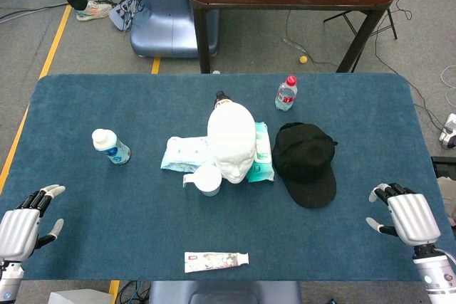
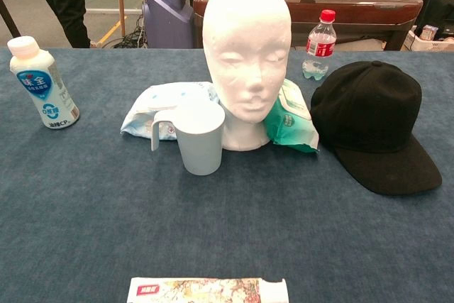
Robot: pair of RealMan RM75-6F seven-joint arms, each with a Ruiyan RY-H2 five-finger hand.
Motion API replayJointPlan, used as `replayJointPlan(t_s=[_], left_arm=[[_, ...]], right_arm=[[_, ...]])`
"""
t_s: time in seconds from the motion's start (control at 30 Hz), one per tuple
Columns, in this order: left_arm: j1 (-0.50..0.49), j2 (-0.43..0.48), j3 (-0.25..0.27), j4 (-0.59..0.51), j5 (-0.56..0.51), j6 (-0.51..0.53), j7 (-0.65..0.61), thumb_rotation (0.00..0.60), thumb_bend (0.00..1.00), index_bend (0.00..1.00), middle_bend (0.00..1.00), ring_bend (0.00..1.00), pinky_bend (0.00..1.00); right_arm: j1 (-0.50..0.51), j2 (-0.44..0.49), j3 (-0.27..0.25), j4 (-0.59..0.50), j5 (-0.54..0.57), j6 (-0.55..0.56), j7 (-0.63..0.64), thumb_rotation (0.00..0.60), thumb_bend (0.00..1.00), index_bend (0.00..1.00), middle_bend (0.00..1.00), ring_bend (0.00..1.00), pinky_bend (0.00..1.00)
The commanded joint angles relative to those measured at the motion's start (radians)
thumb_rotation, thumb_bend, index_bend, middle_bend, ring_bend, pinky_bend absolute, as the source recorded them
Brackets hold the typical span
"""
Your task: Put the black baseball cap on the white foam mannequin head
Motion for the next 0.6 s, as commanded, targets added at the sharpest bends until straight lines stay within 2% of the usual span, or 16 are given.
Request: replayJointPlan(t_s=[0.03,0.4,0.6], left_arm=[[0.001,0.002,0.002,-0.003,0.005,0.003,-0.006,0.600,0.31,0.20,0.21,0.22,0.40],[-0.004,0.000,-0.003,-0.002,-0.012,-0.010,-0.033,0.600,0.31,0.21,0.22,0.23,0.41],[0.003,0.006,-0.003,-0.011,0.003,0.011,-0.038,0.600,0.31,0.22,0.23,0.23,0.41]], right_arm=[[0.000,-0.002,-0.003,0.000,-0.002,-0.002,-0.004,0.600,0.00,0.49,0.43,0.36,0.50],[0.000,-0.017,0.005,0.004,-0.009,0.017,-0.011,0.600,0.00,0.49,0.43,0.36,0.50],[0.017,-0.039,0.010,0.063,-0.050,0.028,-0.003,0.600,0.00,0.49,0.50,0.38,0.51]])
